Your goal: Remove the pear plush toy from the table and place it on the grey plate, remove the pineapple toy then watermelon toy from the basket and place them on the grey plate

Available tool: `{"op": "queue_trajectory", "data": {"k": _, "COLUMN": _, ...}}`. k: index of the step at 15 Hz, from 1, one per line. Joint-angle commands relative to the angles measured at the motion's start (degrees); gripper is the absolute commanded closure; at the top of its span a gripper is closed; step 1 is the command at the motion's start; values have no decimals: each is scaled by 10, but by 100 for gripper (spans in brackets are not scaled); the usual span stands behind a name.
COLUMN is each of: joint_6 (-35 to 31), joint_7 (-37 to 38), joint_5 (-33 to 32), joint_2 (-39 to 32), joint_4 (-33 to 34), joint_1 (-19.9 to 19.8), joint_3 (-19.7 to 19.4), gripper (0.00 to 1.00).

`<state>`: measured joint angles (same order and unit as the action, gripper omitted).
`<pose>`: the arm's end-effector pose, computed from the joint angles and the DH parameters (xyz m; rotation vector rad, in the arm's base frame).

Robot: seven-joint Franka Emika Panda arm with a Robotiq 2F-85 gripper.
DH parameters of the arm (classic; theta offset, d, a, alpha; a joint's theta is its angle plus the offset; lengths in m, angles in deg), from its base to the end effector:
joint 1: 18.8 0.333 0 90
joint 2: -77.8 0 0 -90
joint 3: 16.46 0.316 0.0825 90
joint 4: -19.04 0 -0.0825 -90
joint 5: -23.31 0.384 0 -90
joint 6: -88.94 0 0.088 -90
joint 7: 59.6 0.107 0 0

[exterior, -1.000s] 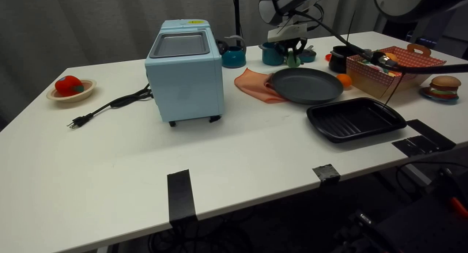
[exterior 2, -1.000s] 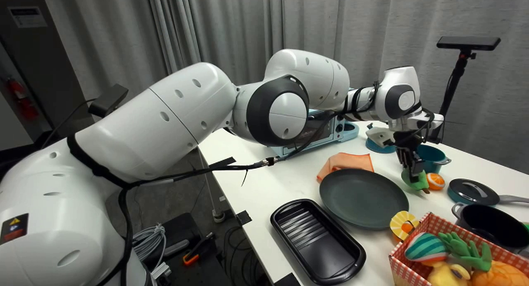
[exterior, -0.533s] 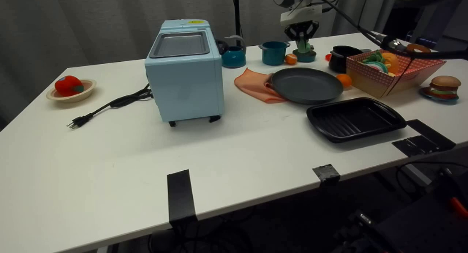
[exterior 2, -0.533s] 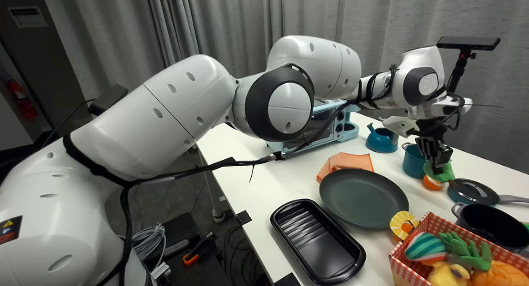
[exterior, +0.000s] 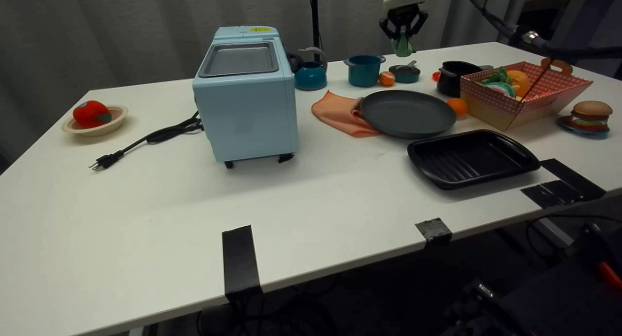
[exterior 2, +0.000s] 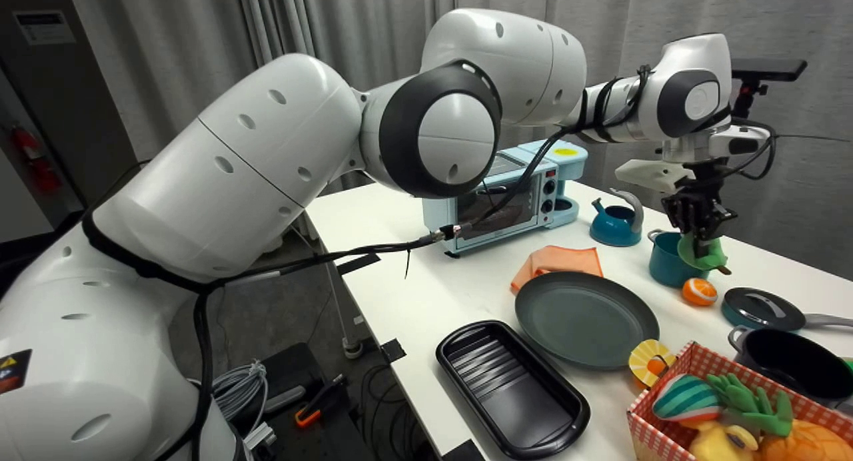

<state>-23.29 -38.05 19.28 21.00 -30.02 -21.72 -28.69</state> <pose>0.7886 -0.1410 0.3244 2.8088 -0.7345 0.2105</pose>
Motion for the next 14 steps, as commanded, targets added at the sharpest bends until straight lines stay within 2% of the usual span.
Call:
{"op": "queue_trajectory", "data": {"k": 1, "joint_6": -13, "joint_7": -50, "joint_5": 2, "joint_2": 82, "joint_4": -119, "joint_1": 15, "joint_3": 21, "gripper": 95}}
{"op": "queue_trajectory", "data": {"k": 7, "joint_6": -43, "joint_7": -82, "joint_5": -37, "joint_2": 161, "joint_4": -273, "joint_1": 45, "joint_3": 36, "gripper": 95}}
{"op": "queue_trajectory", "data": {"k": 14, "joint_6": -137, "joint_7": -77, "joint_5": -85, "joint_2": 240, "joint_4": -471, "joint_1": 61, "joint_3": 43, "gripper": 95}}
